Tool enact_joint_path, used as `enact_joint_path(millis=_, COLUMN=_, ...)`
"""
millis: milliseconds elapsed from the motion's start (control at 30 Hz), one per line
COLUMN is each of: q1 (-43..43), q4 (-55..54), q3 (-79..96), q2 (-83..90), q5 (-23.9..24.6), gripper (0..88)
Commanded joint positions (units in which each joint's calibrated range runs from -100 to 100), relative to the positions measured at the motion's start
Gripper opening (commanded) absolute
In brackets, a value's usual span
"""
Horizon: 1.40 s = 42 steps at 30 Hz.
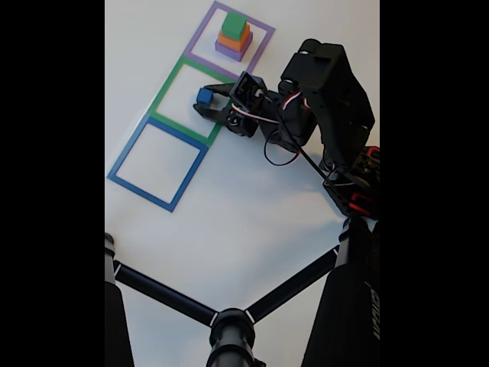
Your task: Tower of hanoi
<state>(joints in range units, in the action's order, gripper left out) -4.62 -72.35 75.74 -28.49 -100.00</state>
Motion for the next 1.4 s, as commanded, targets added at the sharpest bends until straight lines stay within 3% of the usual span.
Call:
enact_joint_path(millis=0, q1=-0.8, q4=-1.6, q3=-0.7, q2=0.5, q5=0.0, gripper=21.6)
enact_joint_path(millis=200, q1=-0.8, q4=0.0, q3=0.8, q2=7.2, q5=0.0, gripper=22.4)
enact_joint_path(millis=333, q1=-1.9, q4=11.1, q3=3.7, q2=22.2, q5=0.0, gripper=21.1)
enact_joint_path(millis=500, q1=-6.4, q4=45.3, q3=2.4, q2=50.8, q5=0.0, gripper=14.0)
enact_joint_path(millis=600, q1=-9.7, q4=73.6, q3=-2.6, q2=68.1, q5=0.0, gripper=0.2)
enact_joint_path(millis=767, q1=-13.7, q4=107.8, q3=-13.7, q2=83.1, q5=0.0, gripper=0.2)
enact_joint_path(millis=1100, q1=-20.3, q4=154.5, q3=-51.1, q2=90.4, q5=0.0, gripper=0.2)
enact_joint_path(millis=1367, q1=-26.4, q4=169.2, q3=-66.4, q2=90.3, q5=0.0, gripper=0.5)
